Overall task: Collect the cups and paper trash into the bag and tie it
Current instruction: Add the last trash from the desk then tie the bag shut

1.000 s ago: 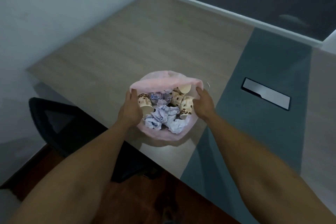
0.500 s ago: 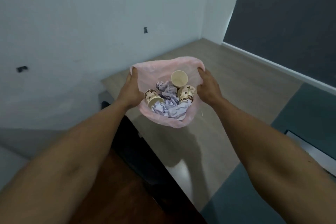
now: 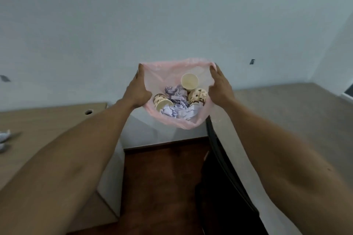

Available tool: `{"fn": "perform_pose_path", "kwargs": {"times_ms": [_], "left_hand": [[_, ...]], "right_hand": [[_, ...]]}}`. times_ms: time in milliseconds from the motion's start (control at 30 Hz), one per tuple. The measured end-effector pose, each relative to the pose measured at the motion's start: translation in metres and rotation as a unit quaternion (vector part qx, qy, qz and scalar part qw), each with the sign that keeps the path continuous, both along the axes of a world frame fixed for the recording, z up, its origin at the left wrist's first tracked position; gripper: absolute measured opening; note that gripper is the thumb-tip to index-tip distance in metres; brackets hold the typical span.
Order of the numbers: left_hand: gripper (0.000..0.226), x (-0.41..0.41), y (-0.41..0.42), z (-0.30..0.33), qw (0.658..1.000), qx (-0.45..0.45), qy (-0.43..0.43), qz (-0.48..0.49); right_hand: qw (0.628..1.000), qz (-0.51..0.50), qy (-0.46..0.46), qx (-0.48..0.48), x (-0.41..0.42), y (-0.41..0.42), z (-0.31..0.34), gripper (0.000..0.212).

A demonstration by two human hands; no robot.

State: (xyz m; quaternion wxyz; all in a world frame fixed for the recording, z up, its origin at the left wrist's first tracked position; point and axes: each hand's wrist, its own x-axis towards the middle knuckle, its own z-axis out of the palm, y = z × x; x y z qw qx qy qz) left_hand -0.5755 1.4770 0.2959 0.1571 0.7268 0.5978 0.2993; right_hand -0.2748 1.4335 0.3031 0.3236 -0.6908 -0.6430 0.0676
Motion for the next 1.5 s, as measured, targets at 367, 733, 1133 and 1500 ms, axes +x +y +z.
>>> {"fn": "perform_pose_path", "kwargs": {"times_ms": [367,733,1133,1500], "left_hand": [[0.109,-0.295,-0.06,-0.042,0.989,-0.034,0.014,0.141],[0.111,-0.463,-0.1,-0.107,0.964,-0.087,-0.001,0.251],[0.109,-0.58,-0.005,-0.141,0.954,-0.125,0.001,0.274],[0.107,-0.664,0.106,-0.157,0.975,-0.11,0.001,0.191]], "right_hand": [[0.987,0.148,0.037,-0.054,-0.31,0.034,-0.053,0.09],[0.956,0.277,0.032,-0.095,-0.495,0.059,-0.112,0.09],[0.94,0.311,0.023,-0.138,-0.617,0.186,-0.152,0.093],[0.957,0.262,0.029,-0.122,-0.68,0.256,-0.149,0.092]]}}
